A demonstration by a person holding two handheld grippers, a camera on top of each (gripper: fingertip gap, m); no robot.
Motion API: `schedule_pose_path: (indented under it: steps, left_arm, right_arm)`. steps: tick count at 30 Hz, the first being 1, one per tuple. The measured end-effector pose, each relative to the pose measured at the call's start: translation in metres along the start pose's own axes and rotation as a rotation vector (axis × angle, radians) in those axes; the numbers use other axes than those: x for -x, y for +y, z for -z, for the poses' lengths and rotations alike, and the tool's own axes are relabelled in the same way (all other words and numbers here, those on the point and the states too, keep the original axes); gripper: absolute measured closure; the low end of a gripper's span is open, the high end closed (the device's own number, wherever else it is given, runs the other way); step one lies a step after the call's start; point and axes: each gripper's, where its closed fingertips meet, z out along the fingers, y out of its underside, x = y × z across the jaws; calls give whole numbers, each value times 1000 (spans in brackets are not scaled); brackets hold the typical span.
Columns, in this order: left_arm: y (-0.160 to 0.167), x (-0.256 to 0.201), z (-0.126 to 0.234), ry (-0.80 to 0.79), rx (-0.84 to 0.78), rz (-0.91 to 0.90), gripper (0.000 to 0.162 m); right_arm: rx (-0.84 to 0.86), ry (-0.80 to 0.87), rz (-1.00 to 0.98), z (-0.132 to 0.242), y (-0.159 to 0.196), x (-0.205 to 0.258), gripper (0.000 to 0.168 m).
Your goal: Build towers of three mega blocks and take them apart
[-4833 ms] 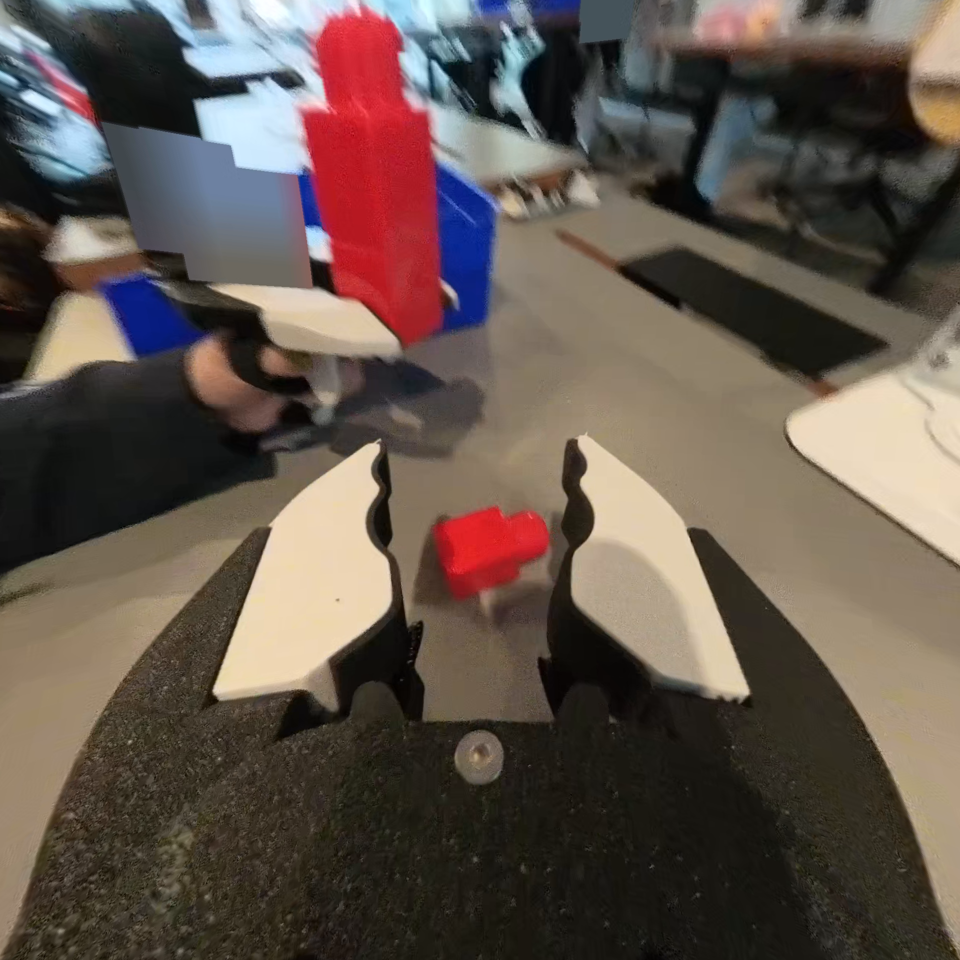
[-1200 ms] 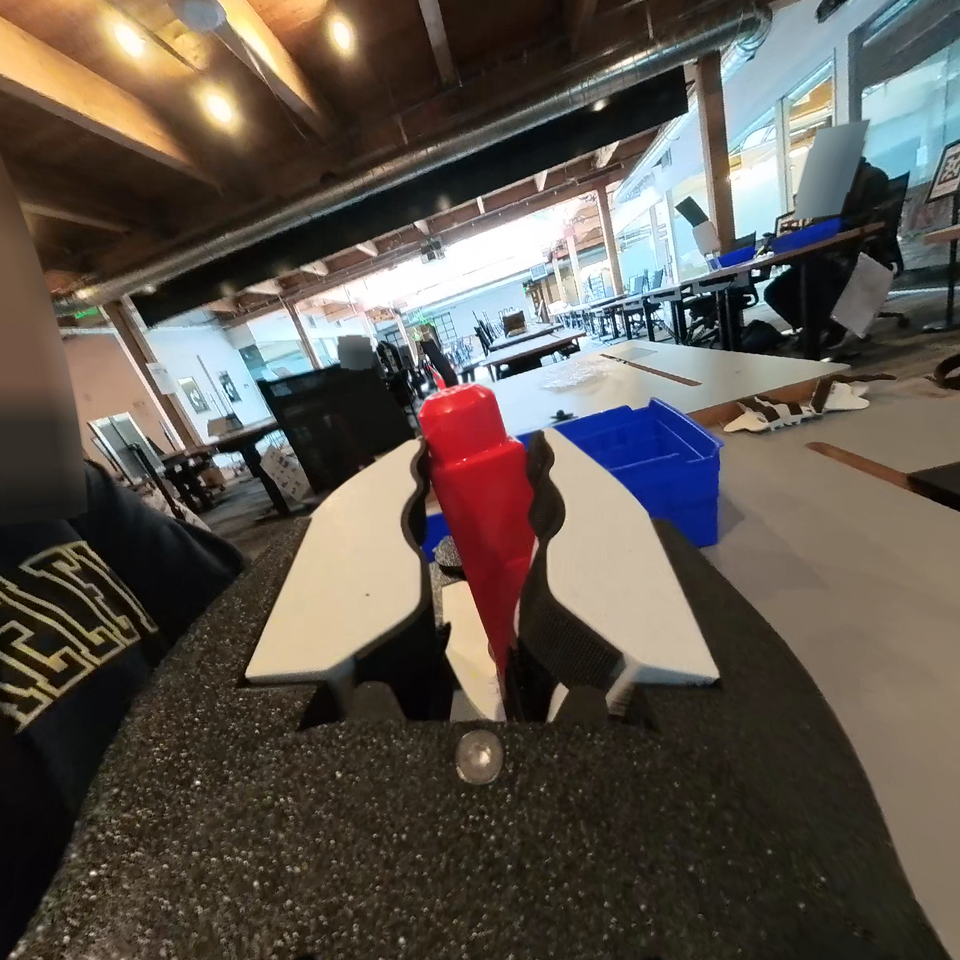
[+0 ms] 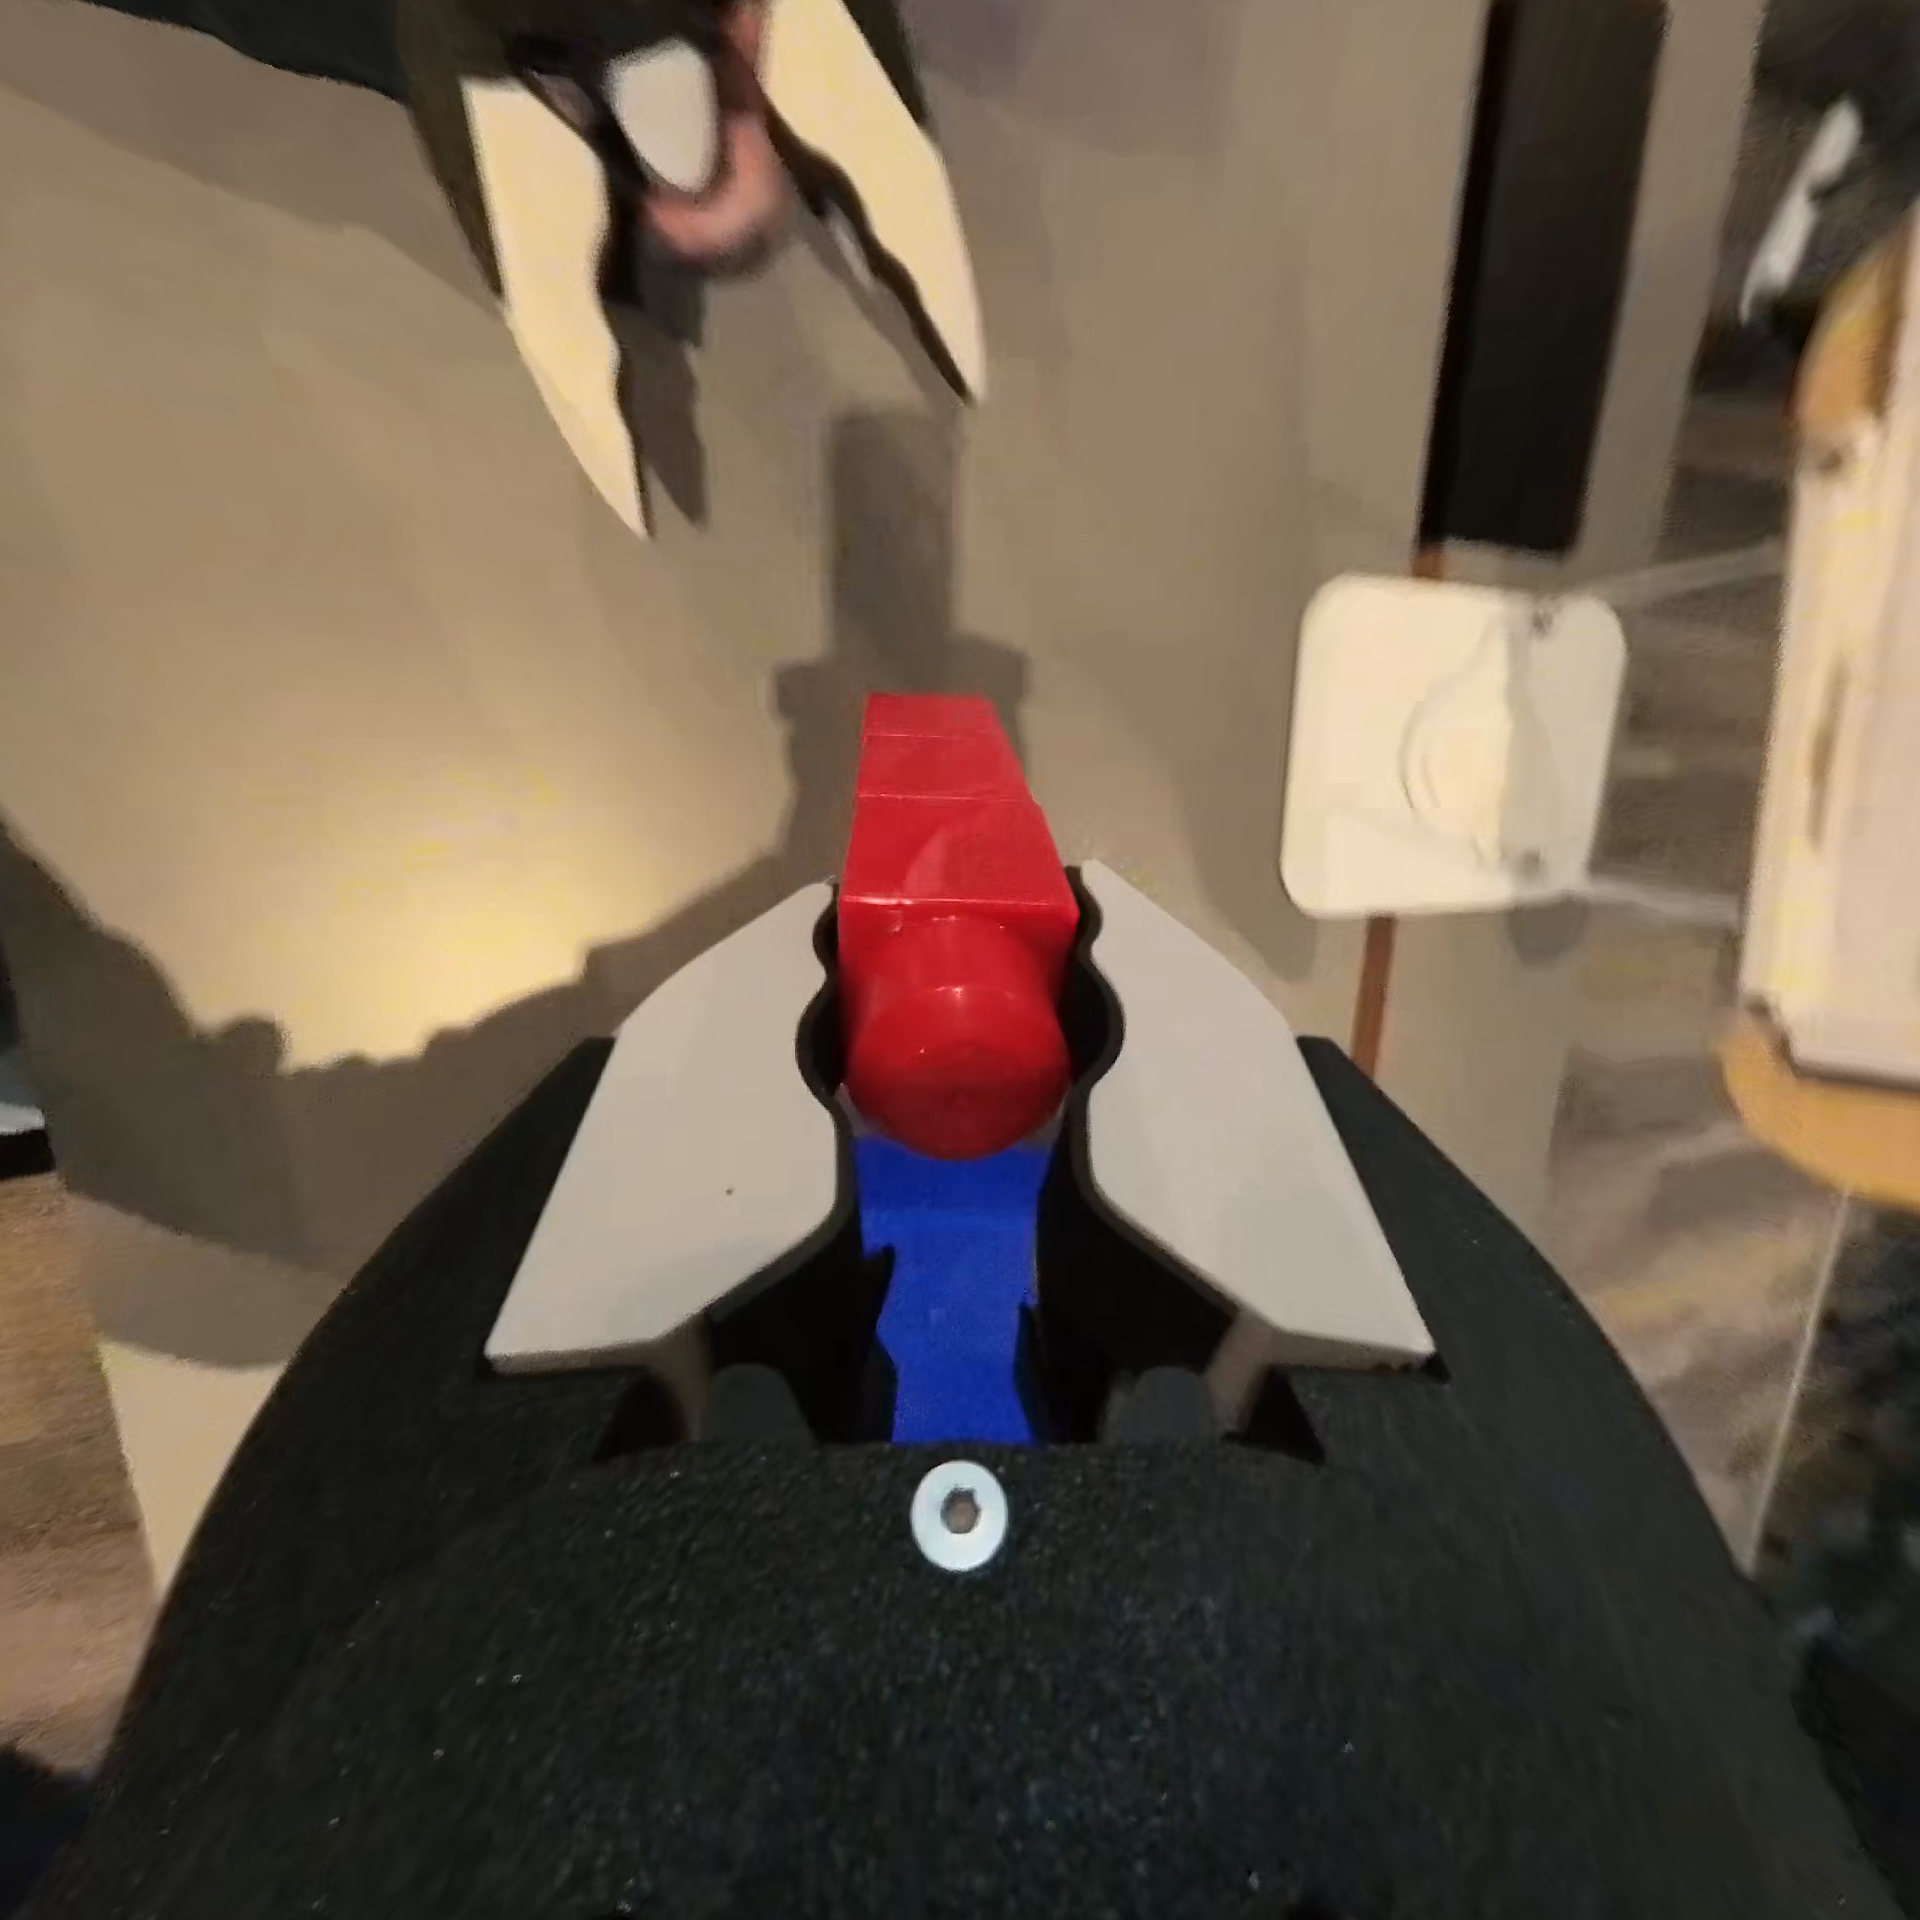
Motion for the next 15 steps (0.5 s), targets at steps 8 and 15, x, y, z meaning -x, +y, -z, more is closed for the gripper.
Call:
schedule_pose_path:
  steps: [8,15]
  left_arm:
    - [3,11,2,-25,-29,71,68]
    - [3,13,4,-10,-48,124,72]
  right_arm:
    - [248,25,-267,50,131,-69,131]
    - [397,-50,-314,-2,211,-100,131]
